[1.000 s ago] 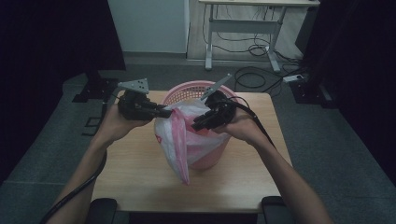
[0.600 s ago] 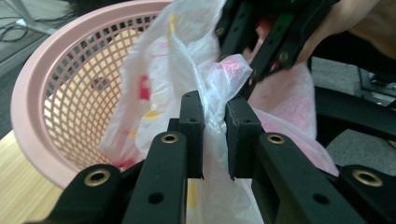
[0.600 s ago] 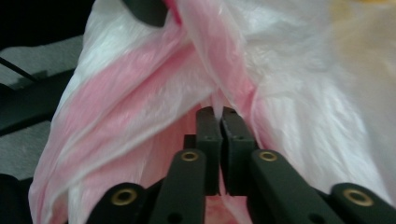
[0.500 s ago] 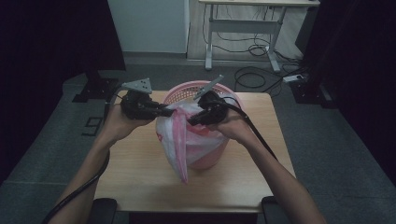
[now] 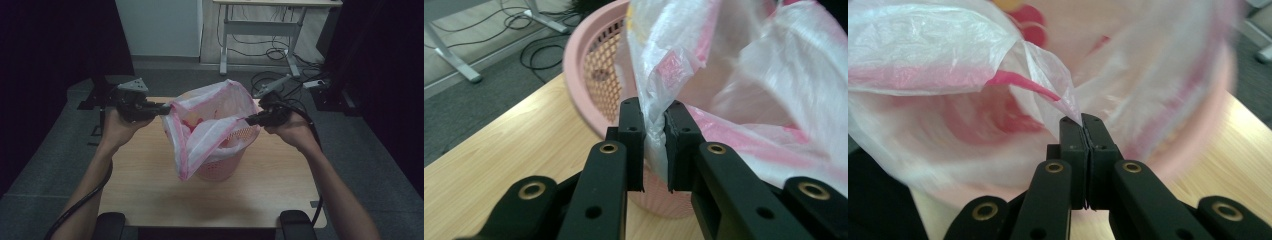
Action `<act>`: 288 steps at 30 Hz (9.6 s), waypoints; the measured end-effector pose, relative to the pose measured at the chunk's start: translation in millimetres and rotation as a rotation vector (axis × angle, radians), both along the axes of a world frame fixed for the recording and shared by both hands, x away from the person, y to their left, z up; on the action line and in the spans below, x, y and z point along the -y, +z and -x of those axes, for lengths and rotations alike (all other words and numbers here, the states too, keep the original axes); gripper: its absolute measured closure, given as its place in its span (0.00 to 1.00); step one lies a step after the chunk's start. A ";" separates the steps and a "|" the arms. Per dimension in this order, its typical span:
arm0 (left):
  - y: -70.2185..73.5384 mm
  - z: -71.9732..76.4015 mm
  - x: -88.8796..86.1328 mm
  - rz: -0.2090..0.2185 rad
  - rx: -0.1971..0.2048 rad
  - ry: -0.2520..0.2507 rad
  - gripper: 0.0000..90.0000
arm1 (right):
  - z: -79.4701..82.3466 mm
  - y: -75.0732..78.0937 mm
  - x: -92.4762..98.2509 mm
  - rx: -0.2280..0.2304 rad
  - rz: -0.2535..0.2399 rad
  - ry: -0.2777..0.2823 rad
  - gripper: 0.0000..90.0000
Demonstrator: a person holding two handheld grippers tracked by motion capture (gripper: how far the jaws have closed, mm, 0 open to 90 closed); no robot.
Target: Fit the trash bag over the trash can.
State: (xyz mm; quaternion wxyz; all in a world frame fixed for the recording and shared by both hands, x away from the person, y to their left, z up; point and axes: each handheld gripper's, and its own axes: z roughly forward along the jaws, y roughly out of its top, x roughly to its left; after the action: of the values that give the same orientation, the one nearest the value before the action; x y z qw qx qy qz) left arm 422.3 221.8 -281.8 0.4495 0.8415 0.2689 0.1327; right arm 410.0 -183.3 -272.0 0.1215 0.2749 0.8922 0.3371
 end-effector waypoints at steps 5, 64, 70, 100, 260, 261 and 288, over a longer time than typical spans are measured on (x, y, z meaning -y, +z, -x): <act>-1.2 -2.8 -8.7 -0.022 0.008 0.043 0.89 | 0.8 4.9 28.3 0.026 0.022 -0.071 0.98; -27.0 -26.6 45.9 -0.185 -0.144 -0.006 0.27 | -29.1 -29.3 7.7 -0.022 0.021 -0.155 0.42; -3.4 -18.5 34.2 -0.149 -0.099 -0.005 0.32 | -22.8 -5.6 14.2 0.047 -0.048 -0.158 0.40; 5.8 -26.3 7.6 -0.070 -0.039 0.026 0.43 | -45.1 -7.6 25.0 0.046 -0.009 -0.193 0.65; -34.7 93.7 3.2 -0.096 0.025 -0.320 0.97 | 86.6 -54.7 14.3 -0.009 -0.049 0.169 0.91; -35.8 93.5 2.6 -0.087 0.025 -0.322 0.97 | 86.5 -55.9 12.0 -0.008 -0.052 0.167 0.91; -57.7 89.4 28.8 -0.146 0.066 -0.374 1.00 | 87.1 -55.2 4.1 -0.015 -0.030 0.135 0.88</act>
State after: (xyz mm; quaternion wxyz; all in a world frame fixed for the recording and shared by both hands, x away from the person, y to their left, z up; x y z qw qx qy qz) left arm 333.0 192.9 -339.5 0.4125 0.9024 0.0825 0.0935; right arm 322.9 -187.4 -327.2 0.0874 0.2183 0.9045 0.3559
